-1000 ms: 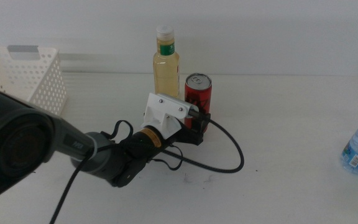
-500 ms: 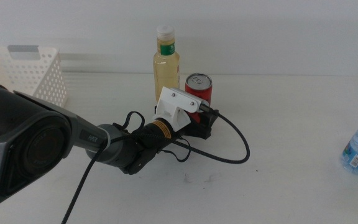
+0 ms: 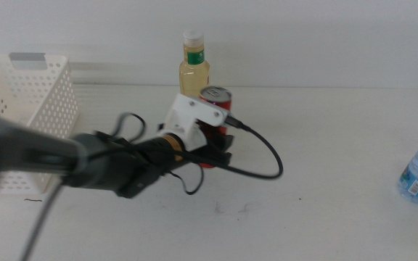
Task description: Use arms to grab the bottles and put them into the dustbin to the left of the table.
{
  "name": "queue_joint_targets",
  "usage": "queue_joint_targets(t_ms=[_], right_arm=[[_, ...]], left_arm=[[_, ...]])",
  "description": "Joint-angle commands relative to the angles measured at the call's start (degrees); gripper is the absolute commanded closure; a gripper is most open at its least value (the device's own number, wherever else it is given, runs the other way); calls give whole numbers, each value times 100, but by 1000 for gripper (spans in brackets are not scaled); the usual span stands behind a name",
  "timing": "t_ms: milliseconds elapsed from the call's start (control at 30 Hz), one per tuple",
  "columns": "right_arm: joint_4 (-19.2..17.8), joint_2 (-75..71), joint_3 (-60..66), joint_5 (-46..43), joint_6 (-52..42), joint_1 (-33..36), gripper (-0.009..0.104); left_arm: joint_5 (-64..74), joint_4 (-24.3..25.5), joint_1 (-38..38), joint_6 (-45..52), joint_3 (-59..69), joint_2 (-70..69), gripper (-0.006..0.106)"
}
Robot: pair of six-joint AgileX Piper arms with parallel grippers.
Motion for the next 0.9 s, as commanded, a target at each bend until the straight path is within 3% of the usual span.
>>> queue_joint_targets(t_ms=[0, 233, 467, 600, 733, 867], right_arm=[[-53, -26, 16, -36, -31, -50, 21], [-53, -26, 16, -36, -31, -50, 21], [-53, -26, 16, -36, -31, -50, 21], [-53, -26, 16, -36, -31, -50, 21], [-53, -26, 16, -36, -31, -50, 21], [-53, -26, 16, -36, -31, -50, 21]], left_arm=[[641, -114, -63, -192, 224, -839, 89], [4316, -330, -236, -1371, 261, -2433, 89], [7467, -334, -89, -701, -716, -2979, 89], [8726, -410, 532, 703, -1800, -2773, 89], [9111, -467, 1590, 1335, -2881, -2337, 89], [9470, -1026, 2665, 1907, -4029, -1722, 89]])
